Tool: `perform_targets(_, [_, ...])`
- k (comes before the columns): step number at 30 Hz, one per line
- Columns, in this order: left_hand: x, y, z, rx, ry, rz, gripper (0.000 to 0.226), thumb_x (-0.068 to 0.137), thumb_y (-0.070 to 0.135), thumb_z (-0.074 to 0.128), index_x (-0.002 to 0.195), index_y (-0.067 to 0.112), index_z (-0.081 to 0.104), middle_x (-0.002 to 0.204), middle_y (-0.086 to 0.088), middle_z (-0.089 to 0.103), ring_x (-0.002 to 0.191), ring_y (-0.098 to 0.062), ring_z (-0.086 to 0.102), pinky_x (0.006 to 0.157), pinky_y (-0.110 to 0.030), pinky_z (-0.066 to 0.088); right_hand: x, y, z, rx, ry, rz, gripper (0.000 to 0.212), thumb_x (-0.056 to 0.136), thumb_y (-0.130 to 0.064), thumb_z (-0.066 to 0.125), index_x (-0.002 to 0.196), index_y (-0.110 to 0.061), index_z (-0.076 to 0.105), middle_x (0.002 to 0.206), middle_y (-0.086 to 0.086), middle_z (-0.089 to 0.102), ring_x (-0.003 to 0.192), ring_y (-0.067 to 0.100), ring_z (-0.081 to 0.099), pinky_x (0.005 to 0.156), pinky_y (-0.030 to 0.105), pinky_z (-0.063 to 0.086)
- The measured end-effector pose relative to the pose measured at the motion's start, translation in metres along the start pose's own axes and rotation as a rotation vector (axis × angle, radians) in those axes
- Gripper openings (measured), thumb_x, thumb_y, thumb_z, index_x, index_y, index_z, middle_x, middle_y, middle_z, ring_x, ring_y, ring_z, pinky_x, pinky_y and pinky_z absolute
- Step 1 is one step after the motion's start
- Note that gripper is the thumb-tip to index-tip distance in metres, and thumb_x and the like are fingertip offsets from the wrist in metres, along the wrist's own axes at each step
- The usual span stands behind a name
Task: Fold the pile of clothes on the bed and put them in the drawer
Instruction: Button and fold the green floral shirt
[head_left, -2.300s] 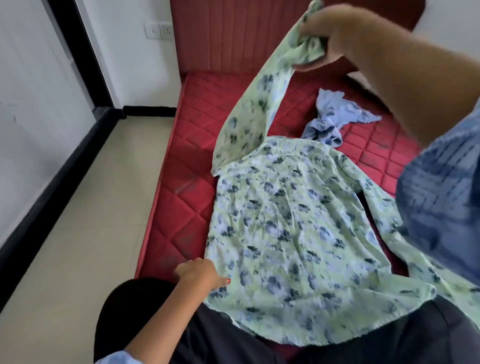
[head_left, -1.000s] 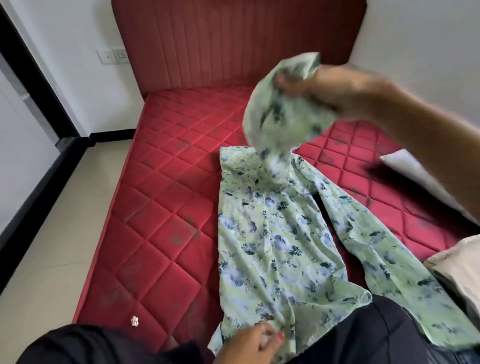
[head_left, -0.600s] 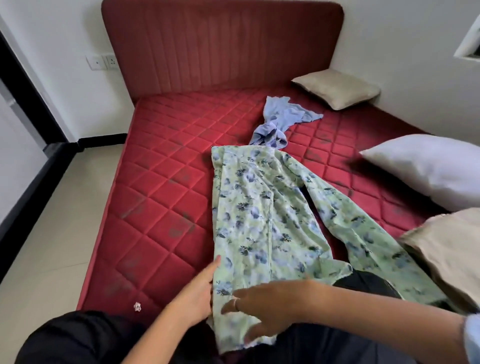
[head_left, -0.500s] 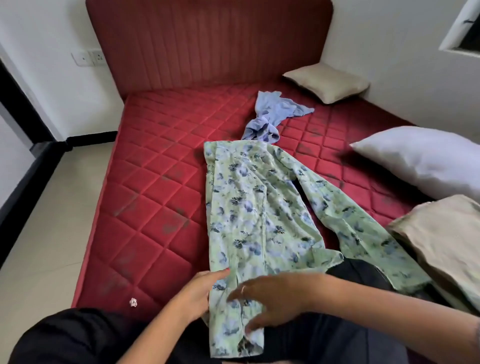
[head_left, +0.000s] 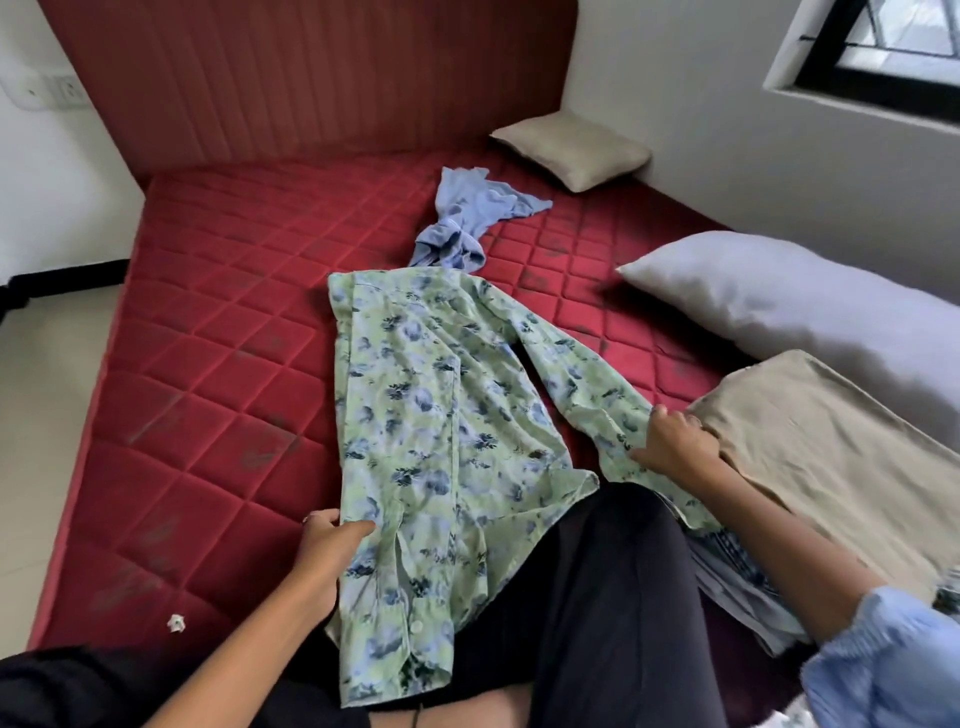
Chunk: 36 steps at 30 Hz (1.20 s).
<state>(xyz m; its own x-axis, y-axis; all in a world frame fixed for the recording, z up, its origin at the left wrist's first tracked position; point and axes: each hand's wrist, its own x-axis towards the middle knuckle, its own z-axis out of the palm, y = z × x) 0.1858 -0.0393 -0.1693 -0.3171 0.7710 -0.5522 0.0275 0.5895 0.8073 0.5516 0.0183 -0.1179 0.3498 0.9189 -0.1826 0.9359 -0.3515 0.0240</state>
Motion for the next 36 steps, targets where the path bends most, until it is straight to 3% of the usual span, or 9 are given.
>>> perform_targets(3, [0.008, -0.003, 0.002, 0.019, 0.032, 0.012, 0.015, 0.085, 0.002, 0.066, 0.081, 0.010, 0.055, 0.082, -0.010, 0.060, 0.068, -0.020, 0.054, 0.061, -0.029, 0.040, 0.000, -0.014, 0.012, -0.106, -0.117, 0.032, 0.116, 0.066, -0.069, 0.072, 0.148, -0.010, 0.016, 0.147, 0.020, 0.035, 0.138, 0.037, 0.031, 0.107, 0.046, 0.031])
perform_targets(5, [0.010, -0.004, 0.003, 0.052, 0.047, 0.010, 0.024, 0.083, 0.005, 0.069, 0.105, 0.000, 0.060, 0.092, -0.015, 0.066, 0.078, -0.029, 0.063, 0.065, -0.032, 0.047, 0.004, -0.015, 0.018, -0.137, -0.202, 0.041, 0.122, 0.065, -0.073, 0.068, 0.152, -0.016, 0.004, 0.151, 0.024, 0.027, 0.139, 0.040, 0.026, 0.110, 0.049, 0.026])
perform_targets(14, [0.002, 0.016, 0.018, 0.385, 0.209, 0.180, 0.052, 0.085, 0.014, 0.062, 0.132, 0.012, 0.042, 0.140, -0.015, 0.031, 0.120, -0.038, 0.039, 0.095, -0.041, 0.039, 0.015, -0.013, 0.033, -0.270, -0.089, -0.042, 0.049, 0.094, -0.037, 0.046, 0.139, -0.021, 0.038, 0.138, 0.013, 0.044, 0.126, 0.029, 0.046, 0.098, 0.036, 0.037])
perform_targets(19, [-0.009, 0.034, 0.045, 0.388, 0.027, 0.288, 0.044, 0.090, 0.019, 0.060, 0.130, 0.015, 0.044, 0.139, -0.009, 0.035, 0.123, -0.029, 0.040, 0.093, -0.036, 0.038, 0.020, -0.010, 0.011, 0.074, 0.054, -0.053, 0.023, 0.087, -0.018, 0.049, 0.107, -0.014, 0.060, 0.111, 0.010, 0.062, 0.104, 0.032, 0.062, 0.078, 0.035, 0.045])
perform_targets(22, [-0.023, 0.052, 0.063, 0.256, -0.220, 0.242, 0.025, 0.093, 0.023, 0.058, 0.117, 0.016, 0.052, 0.124, -0.005, 0.055, 0.105, -0.020, 0.055, 0.086, -0.033, 0.044, 0.032, -0.003, -0.024, 0.524, 0.149, 0.008, 0.011, 0.086, -0.016, 0.053, 0.084, -0.008, 0.061, 0.087, 0.016, 0.067, 0.084, 0.033, 0.065, 0.068, 0.031, 0.048])
perform_targets(26, [-0.045, 0.078, 0.092, 0.102, -0.545, 0.207, 0.035, 0.092, 0.044, 0.057, 0.114, 0.017, 0.059, 0.117, -0.003, 0.064, 0.104, -0.018, 0.062, 0.083, -0.027, 0.049, 0.022, -0.004, -0.080, 1.325, 0.088, 0.067, 0.026, 0.092, -0.004, 0.054, 0.067, -0.010, 0.055, 0.038, -0.007, 0.052, 0.035, 0.005, 0.051, 0.036, 0.012, 0.038])
perform_targets(29, [-0.055, 0.100, 0.114, -0.021, -0.658, 0.224, 0.067, 0.074, 0.066, 0.056, 0.122, 0.019, 0.057, 0.122, 0.002, 0.060, 0.113, -0.018, 0.058, 0.098, -0.034, 0.047, 0.006, -0.016, -0.103, 1.559, -0.103, -0.012, 0.023, 0.094, -0.006, 0.055, 0.072, -0.013, 0.059, 0.046, -0.004, 0.059, 0.038, 0.007, 0.055, 0.041, 0.015, 0.045])
perform_targets(32, [-0.063, 0.121, 0.126, -0.202, -0.763, 0.129, 0.089, 0.058, 0.081, 0.056, 0.122, 0.019, 0.058, 0.115, 0.004, 0.059, 0.106, -0.016, 0.057, 0.089, -0.035, 0.048, -0.013, -0.036, -0.104, 1.549, -0.218, -0.101, 0.020, 0.095, -0.011, 0.055, 0.077, -0.012, 0.063, 0.058, 0.003, 0.064, 0.044, 0.011, 0.059, 0.045, 0.020, 0.049])
perform_targets(36, [-0.056, 0.124, 0.125, -0.402, -0.838, 0.057, 0.078, 0.082, 0.074, 0.038, 0.119, 0.011, 0.065, 0.111, -0.016, 0.069, 0.099, -0.030, 0.067, 0.082, -0.040, 0.056, -0.049, -0.061, -0.086, 1.195, -0.435, -0.409, 0.031, 0.100, -0.039, 0.044, 0.109, -0.018, 0.065, 0.094, -0.004, 0.070, 0.071, 0.008, 0.064, 0.056, 0.018, 0.052])
